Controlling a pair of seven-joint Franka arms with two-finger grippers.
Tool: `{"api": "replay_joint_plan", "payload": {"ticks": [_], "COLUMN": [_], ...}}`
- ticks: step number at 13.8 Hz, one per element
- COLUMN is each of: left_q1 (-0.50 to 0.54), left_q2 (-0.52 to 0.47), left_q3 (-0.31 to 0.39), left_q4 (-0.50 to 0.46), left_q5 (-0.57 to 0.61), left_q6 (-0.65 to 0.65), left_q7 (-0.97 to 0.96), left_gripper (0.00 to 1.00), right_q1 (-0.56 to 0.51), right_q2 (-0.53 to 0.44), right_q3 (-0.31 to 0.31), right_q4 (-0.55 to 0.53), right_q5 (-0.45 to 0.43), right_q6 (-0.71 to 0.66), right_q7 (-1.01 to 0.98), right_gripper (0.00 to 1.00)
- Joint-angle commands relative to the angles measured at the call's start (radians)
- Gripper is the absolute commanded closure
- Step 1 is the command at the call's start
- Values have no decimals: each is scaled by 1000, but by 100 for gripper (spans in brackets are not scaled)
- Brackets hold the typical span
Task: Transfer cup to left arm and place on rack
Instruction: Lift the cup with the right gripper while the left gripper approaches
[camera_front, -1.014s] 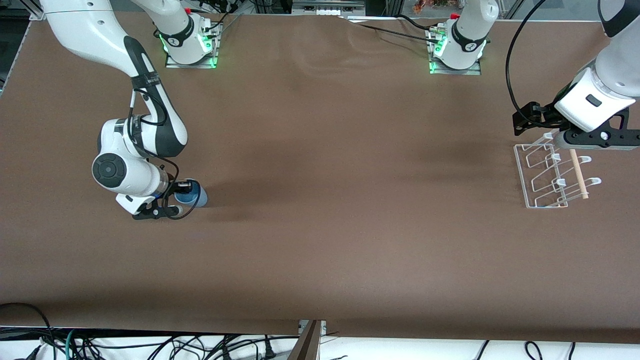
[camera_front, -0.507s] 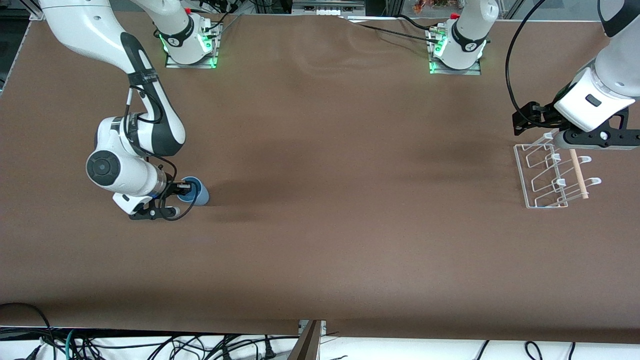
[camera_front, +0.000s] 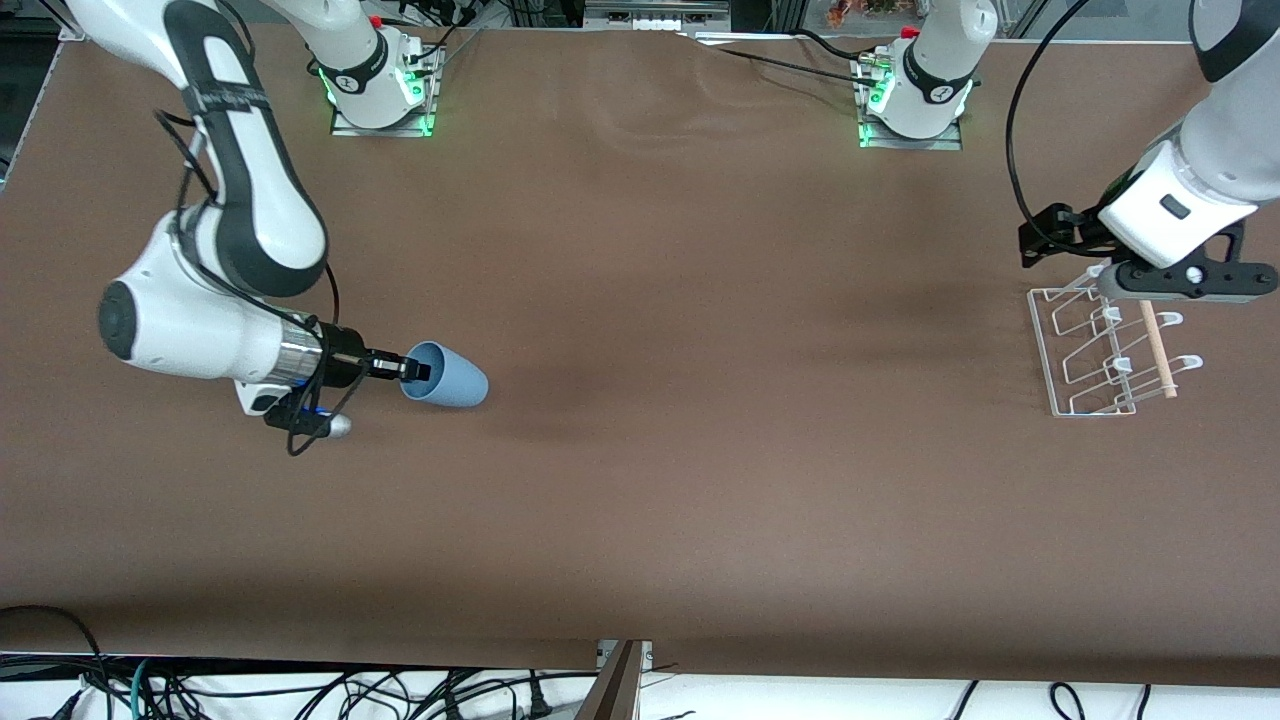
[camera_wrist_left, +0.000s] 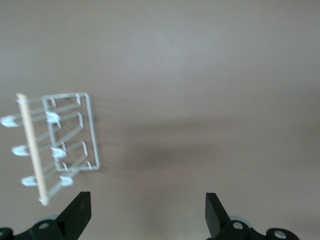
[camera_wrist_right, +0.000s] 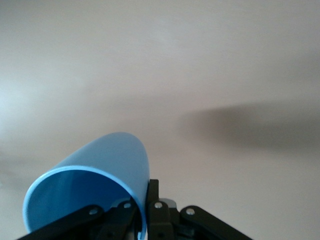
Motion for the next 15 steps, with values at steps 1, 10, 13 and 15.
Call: {"api": "replay_joint_plan", "payload": {"ticks": [1,10,13,15], "left_q1": [-11,-137,-184,-229], "left_q2": [44,210,244,245], "left_q3": [-2,-2,-5,-7], "left_q4": [27,172,162,156], "left_q5": [-97,-348,-401,-406], "left_q6": [-24,72,208,262], "left_q7": [11,345,509,606], "left_gripper": [0,0,0,0], "right_q1": [-12,-10,-4,3], "right_q2": [-44,-132,-98,-84], "right_q3": [9,116,193,239], "right_q4": [58,97,98,97], "right_q5": [81,442,517,528], "right_q6": [-38,-86,-31,-31], "right_q7": [108,194,178,185], "right_gripper": [100,100,100,100]}}
